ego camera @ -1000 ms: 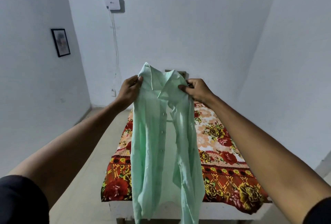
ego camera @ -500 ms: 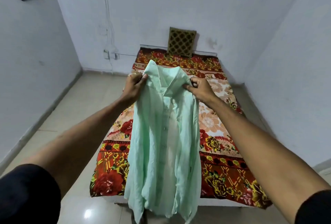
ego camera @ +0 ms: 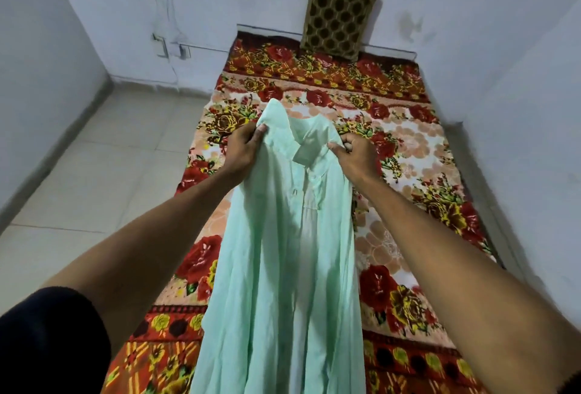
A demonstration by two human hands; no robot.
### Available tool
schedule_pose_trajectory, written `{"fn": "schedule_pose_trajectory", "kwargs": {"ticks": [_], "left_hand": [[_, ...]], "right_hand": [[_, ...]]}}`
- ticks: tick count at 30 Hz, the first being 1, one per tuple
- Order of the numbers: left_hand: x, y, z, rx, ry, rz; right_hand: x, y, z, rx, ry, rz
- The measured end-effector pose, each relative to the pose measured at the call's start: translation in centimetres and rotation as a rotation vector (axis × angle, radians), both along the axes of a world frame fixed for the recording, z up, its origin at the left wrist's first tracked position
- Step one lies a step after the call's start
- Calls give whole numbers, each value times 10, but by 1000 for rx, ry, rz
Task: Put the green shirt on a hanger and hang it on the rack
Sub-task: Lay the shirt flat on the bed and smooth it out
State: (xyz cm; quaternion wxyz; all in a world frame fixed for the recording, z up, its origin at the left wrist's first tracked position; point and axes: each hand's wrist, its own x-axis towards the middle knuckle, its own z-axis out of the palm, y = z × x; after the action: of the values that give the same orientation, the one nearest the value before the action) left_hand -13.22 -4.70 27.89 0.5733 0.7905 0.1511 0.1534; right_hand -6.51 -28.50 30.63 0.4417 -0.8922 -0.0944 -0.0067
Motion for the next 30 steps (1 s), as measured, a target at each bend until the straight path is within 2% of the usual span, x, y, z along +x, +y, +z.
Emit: {"fn": "schedule_pose_trajectory", "kwargs": {"ticks": [5,11,17,21,23,24,26,28,30], "left_hand": [[91,21,-105,33,97,86],[143,35,-231,51,293,145],[180,47,-302,108,386,130],[190,59,-344,170,433,59],[187,63,-360,182,409,93],[185,64,-365,168,377,118],[185,65,-369,136,341,152],[184,66,-364,144,338,154],[182,62,-358,118,327,144]], "right_hand": [[87,29,-108,-27,85,-56],[138,51,-234,-154,167,-87],[169,65,-301,-261,255,-62],[180,69,-340,-353,319,-121],[176,76,-350,-392,322,-196],[170,81,-353,-440,252,-227],[156,96,-361,-583,-84,-152],[139,114,-368,-567,-382,162],[126,126,-374,-597,-437,470]]}}
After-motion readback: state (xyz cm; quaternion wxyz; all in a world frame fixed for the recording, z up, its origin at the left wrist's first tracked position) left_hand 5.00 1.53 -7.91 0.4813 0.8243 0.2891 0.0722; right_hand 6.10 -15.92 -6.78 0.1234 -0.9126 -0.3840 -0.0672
